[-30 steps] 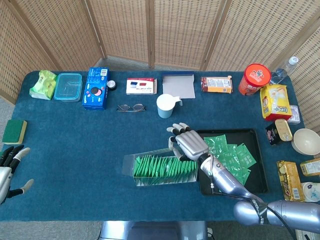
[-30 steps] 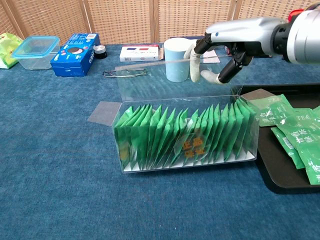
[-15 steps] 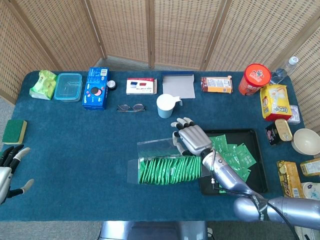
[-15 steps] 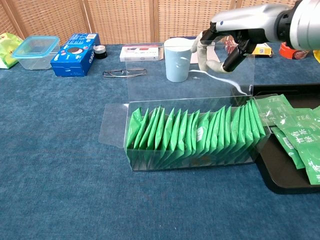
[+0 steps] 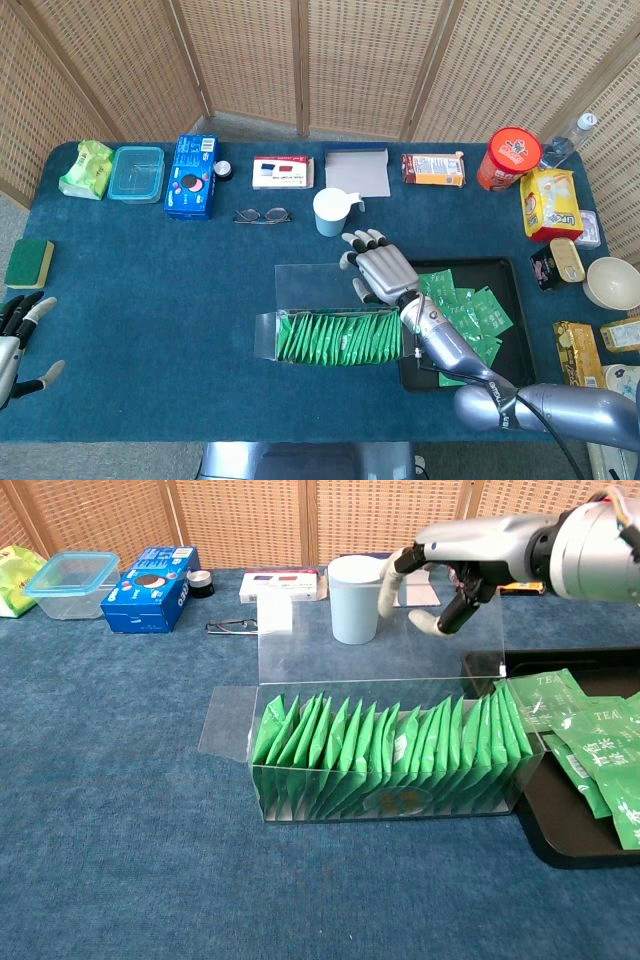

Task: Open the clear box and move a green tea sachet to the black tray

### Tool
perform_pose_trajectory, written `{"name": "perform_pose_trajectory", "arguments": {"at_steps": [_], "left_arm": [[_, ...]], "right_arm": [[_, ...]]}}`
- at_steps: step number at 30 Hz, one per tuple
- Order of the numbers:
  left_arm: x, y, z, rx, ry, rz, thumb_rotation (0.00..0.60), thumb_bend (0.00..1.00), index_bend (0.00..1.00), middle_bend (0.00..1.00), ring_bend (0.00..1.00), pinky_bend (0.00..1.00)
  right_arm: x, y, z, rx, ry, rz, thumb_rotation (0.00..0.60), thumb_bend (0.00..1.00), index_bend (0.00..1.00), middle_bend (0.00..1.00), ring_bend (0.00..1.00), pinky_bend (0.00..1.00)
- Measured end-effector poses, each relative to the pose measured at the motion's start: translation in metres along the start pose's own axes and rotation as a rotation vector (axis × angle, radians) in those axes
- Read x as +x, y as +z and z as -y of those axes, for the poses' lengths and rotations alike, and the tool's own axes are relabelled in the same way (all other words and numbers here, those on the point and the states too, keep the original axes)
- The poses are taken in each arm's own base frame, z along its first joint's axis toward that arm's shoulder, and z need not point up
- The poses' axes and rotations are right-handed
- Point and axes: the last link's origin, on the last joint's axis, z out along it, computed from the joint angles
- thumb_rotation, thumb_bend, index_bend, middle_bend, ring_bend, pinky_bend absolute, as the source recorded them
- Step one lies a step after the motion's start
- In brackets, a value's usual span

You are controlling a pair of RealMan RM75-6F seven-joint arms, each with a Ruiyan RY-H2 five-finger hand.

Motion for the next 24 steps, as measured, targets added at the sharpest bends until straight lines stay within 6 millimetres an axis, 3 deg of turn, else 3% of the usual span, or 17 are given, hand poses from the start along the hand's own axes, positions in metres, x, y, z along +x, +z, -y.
{"name": "perform_pose_trajectory", "arguments": {"at_steps": [4,9,17,24], "left_arm": [[0.0,-0.001,0.0,-0.001,-0.002,-0.001,0.6,0.22,0.11,0.08,0.0,0.22],[0.0,-0.003,0.003,0.006,-0.005,-0.003,0.6,0.22,0.11,0.08,0.0,0.22],[0.002,-0.004,0.002,-0.002,-0.007,-0.016,0.6,0.22,0.11,0.08,0.0,0.22],[0.005,-0.005,0.001,-0.003,0.0,-0.028,0.6,0.22,0.11,0.08,0.0,0.22]], "right_arm": [[-0.005,0.002,-0.002,0.009,-0.016,-0.008,0.594,0.49,0.07,0.0,0.02,0.03],[-0.004,-0.001,-0.001,0.039,-0.036,-0.068,0.6,0.34,0.08,0.0,0.0,0.03],[0.005,-0.023,0.011,0.215,0.045,-0.172,0.6,0.19,0.2,0.0,0.0,0.02],[0.002,-0.048,0.019,0.391,0.026,-0.148,0.6,0.12,0.34,0.03,0.0,0.02]]}}
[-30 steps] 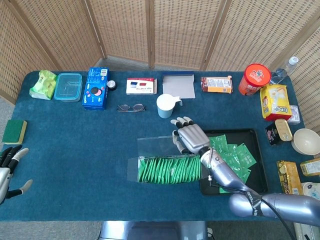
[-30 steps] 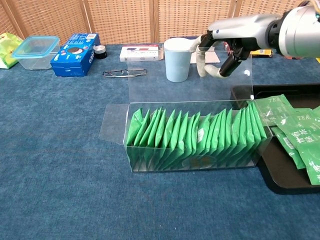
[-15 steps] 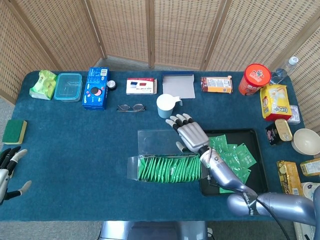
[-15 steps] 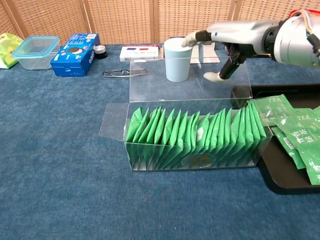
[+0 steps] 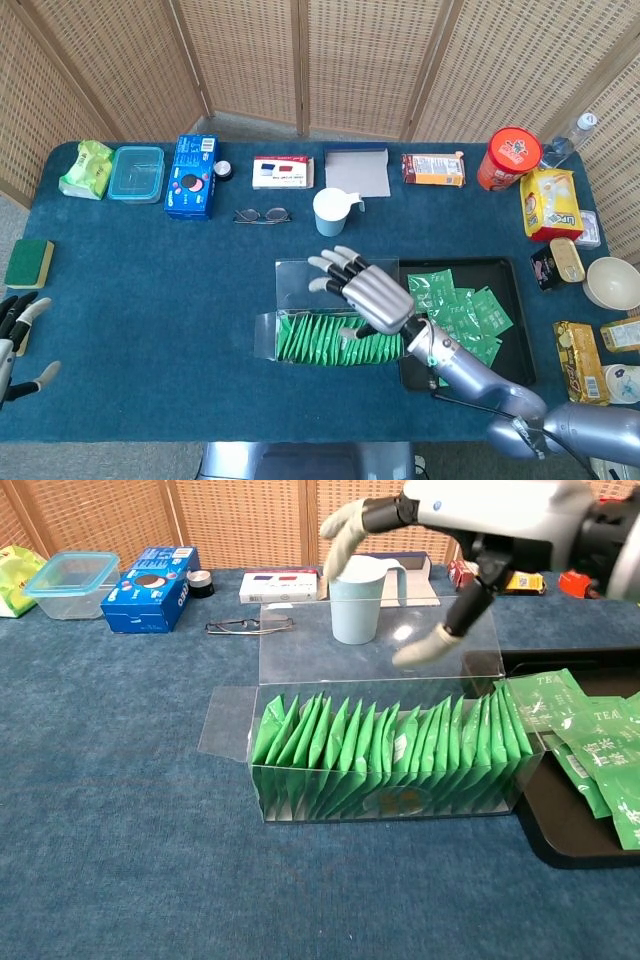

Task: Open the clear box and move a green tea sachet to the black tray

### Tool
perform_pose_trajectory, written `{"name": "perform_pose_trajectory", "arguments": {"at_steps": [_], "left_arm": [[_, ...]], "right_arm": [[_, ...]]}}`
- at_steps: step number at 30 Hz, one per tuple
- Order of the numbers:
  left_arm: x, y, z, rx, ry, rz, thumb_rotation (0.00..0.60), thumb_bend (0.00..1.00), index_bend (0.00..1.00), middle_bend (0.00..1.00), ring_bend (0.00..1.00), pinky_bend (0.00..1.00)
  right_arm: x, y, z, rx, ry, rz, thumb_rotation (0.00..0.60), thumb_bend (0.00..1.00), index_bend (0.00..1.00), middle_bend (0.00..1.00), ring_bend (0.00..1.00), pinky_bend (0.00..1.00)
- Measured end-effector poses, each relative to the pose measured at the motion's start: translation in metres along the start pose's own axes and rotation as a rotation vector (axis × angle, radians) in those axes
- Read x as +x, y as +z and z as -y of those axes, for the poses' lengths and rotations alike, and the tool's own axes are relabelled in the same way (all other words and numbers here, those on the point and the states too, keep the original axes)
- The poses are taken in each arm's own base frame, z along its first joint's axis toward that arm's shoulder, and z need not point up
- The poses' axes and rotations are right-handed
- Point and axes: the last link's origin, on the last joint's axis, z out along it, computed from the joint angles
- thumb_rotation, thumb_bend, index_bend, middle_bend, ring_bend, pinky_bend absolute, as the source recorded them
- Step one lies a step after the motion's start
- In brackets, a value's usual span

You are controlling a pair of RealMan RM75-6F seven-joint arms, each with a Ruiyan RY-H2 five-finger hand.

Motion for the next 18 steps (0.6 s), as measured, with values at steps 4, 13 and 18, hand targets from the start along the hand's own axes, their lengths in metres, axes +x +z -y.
{"name": "perform_pose_trajectory", "arguments": {"at_steps": [4,13,18], "left_arm": [[0.004,0.0,0.0,-0.002,0.01,-0.01,0.6,0.22,0.11,0.08,0.0,0.22],[0.006,-0.001,-0.001,-0.003,0.02,-0.011,0.6,0.22,0.11,0.07,0.0,0.22],[0.004,-0.001,-0.001,0.0,0.024,-0.003,0.6,0.22,0.11,0.07,0.0,0.22]], "right_arm": [[-0.004,-0.005,0.0,0.026,-0.063,0.036,0.6,0.1,0.37,0.05,0.0,0.02],[-0.009,-0.001,-0.004,0.07,-0.2,0.11,0.6,0.07,0.38,0.07,0.01,0.02],[-0.015,-0.001,-0.011,0.089,-0.312,0.161,0.6,0.04,0.38,0.07,0.01,0.02]]}}
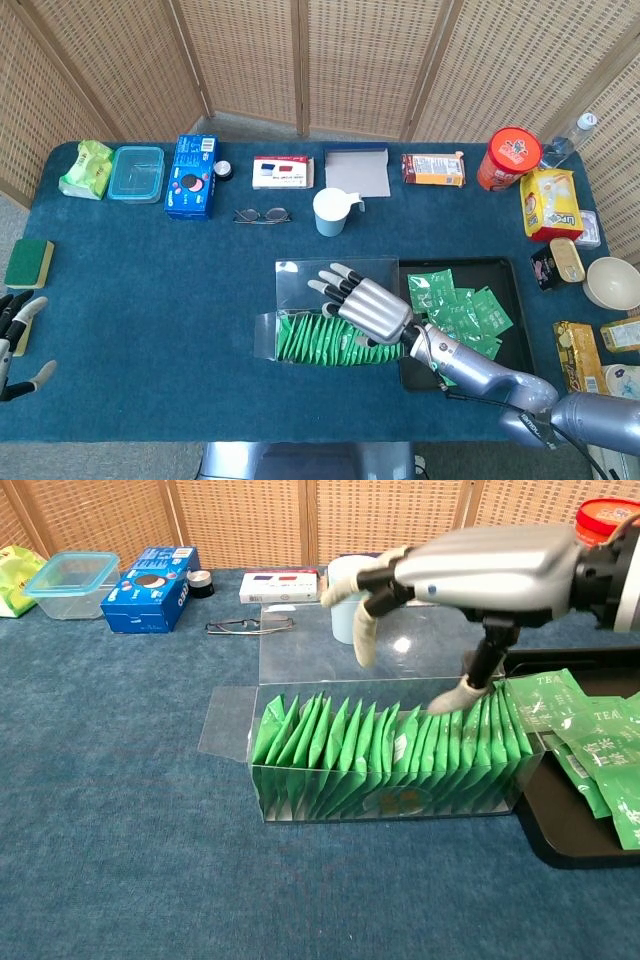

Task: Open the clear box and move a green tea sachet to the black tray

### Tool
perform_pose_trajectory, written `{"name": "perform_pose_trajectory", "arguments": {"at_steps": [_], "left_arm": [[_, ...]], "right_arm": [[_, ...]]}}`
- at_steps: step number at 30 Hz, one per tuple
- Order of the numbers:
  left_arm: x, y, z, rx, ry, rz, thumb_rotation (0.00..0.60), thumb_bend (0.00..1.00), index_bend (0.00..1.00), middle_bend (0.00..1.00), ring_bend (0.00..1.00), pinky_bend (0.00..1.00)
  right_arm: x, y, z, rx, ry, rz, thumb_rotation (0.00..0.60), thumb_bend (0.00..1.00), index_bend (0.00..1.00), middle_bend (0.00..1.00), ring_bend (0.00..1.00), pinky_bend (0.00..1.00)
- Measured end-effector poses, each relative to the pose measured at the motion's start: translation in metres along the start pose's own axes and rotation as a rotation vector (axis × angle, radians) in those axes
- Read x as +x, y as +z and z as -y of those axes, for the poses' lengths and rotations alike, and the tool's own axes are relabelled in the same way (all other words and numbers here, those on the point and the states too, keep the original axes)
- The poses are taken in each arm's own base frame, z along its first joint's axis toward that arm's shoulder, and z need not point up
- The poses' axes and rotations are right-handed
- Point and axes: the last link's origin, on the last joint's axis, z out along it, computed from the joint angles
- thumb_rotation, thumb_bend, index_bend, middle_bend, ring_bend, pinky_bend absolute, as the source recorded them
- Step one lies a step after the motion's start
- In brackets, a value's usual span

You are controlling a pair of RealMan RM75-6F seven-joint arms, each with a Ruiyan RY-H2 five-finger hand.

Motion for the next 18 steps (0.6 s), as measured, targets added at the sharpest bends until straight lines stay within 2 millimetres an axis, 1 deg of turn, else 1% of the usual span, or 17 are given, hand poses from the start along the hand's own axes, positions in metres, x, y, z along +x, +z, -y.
{"name": "perform_pose_trajectory", "arguments": {"at_steps": [7,13,18], "left_arm": [[-0.002,0.002,-0.003,-0.01,0.0,0.007,0.6,0.22,0.11,0.06,0.0,0.22],[-0.003,0.004,-0.004,-0.014,0.001,0.008,0.6,0.22,0.11,0.06,0.0,0.22],[-0.004,0.004,-0.005,-0.018,0.0,0.009,0.6,0.22,0.11,0.06,0.0,0.22]], "right_arm": [[-0.011,0.0,-0.007,0.017,-0.146,0.048,0.6,0.02,0.38,0.08,0.01,0.02],[-0.017,-0.001,-0.006,0.039,-0.198,0.088,0.6,0.0,0.39,0.08,0.01,0.02],[-0.017,0.001,-0.002,0.053,-0.212,0.099,0.6,0.0,0.4,0.08,0.01,0.02]]}}
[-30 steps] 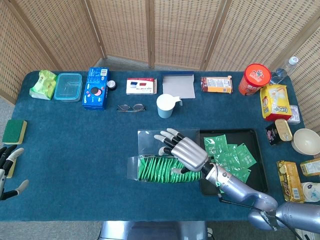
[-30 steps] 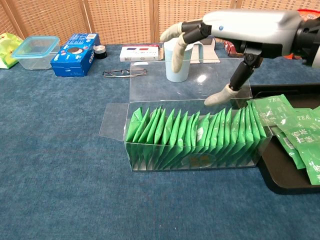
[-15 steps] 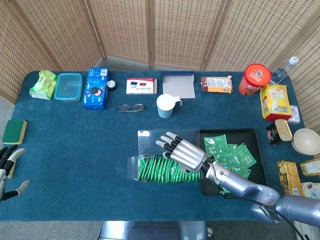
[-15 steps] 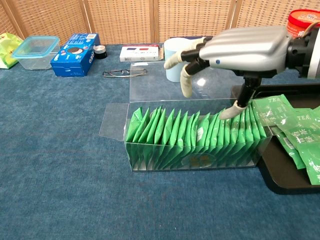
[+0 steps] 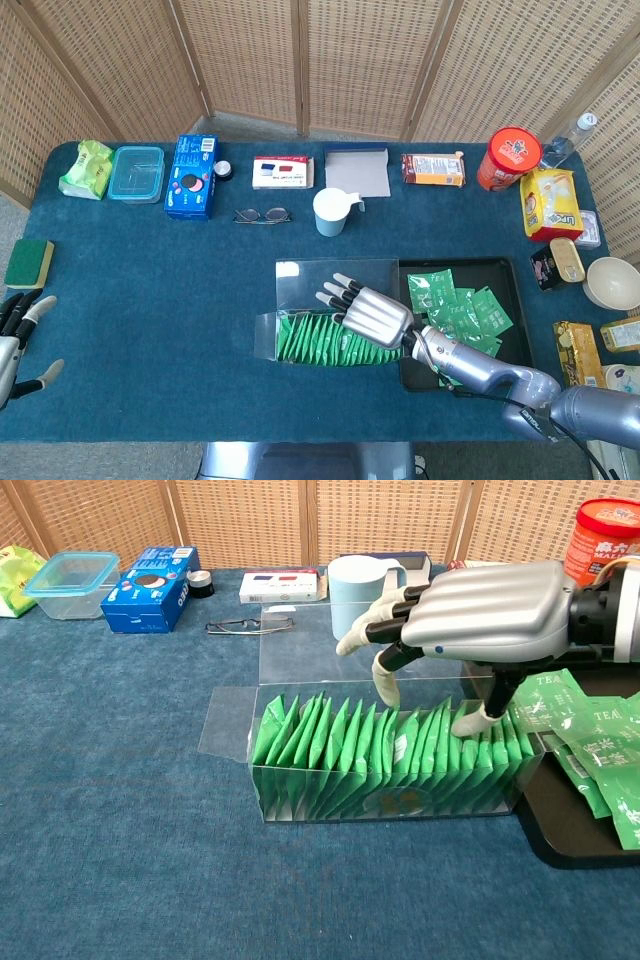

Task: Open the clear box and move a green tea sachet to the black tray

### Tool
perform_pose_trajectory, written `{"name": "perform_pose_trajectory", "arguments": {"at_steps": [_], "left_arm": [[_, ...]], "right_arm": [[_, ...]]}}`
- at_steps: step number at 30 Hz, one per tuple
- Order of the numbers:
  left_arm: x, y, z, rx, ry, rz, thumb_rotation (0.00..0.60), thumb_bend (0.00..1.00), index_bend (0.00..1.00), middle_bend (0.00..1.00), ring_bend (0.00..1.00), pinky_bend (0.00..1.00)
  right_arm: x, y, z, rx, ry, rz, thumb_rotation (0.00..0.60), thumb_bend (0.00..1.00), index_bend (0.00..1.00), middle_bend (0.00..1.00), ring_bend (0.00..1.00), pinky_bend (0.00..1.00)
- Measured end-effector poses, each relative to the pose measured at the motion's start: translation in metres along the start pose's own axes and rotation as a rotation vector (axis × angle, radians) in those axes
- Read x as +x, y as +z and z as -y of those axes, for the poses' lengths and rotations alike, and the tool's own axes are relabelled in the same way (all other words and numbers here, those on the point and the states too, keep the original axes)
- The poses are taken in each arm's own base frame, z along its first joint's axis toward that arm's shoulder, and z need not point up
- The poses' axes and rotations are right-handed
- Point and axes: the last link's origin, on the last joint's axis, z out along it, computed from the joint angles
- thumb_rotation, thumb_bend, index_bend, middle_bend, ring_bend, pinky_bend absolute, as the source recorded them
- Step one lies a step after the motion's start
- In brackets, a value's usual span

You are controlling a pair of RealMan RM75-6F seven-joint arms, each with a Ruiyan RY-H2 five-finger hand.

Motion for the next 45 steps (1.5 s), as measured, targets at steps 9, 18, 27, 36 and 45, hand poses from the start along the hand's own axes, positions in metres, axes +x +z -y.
{"name": "perform_pose_trajectory", "arguments": {"at_steps": [9,18,27,36,45], "left_arm": [[0.0,-0.001,0.002,0.002,-0.001,-0.001,0.6,0.22,0.11,0.06,0.0,0.22],[-0.003,-0.001,0.006,0.009,-0.004,0.002,0.6,0.22,0.11,0.06,0.0,0.22],[-0.003,-0.001,0.007,0.006,-0.009,0.0,0.6,0.22,0.11,0.06,0.0,0.22],[-0.003,-0.002,0.006,0.003,-0.01,-0.002,0.6,0.22,0.11,0.06,0.0,0.22],[-0.002,-0.003,0.009,0.008,-0.01,-0.005,0.6,0.22,0.11,0.06,0.0,0.22]], "right_arm": [[0.006,0.015,0.005,0.015,0.013,-0.008,0.6,0.0,0.4,0.08,0.01,0.02],[0.007,0.029,0.008,0.021,0.008,0.006,0.6,0.0,0.41,0.08,0.01,0.02],[0.005,0.032,0.011,0.021,-0.02,0.014,0.6,0.0,0.48,0.09,0.01,0.02],[0.006,0.033,0.016,0.021,-0.029,0.006,0.6,0.0,0.56,0.1,0.03,0.02],[0.005,0.039,0.023,0.027,-0.043,0.0,0.6,0.0,0.57,0.1,0.03,0.02]]}}
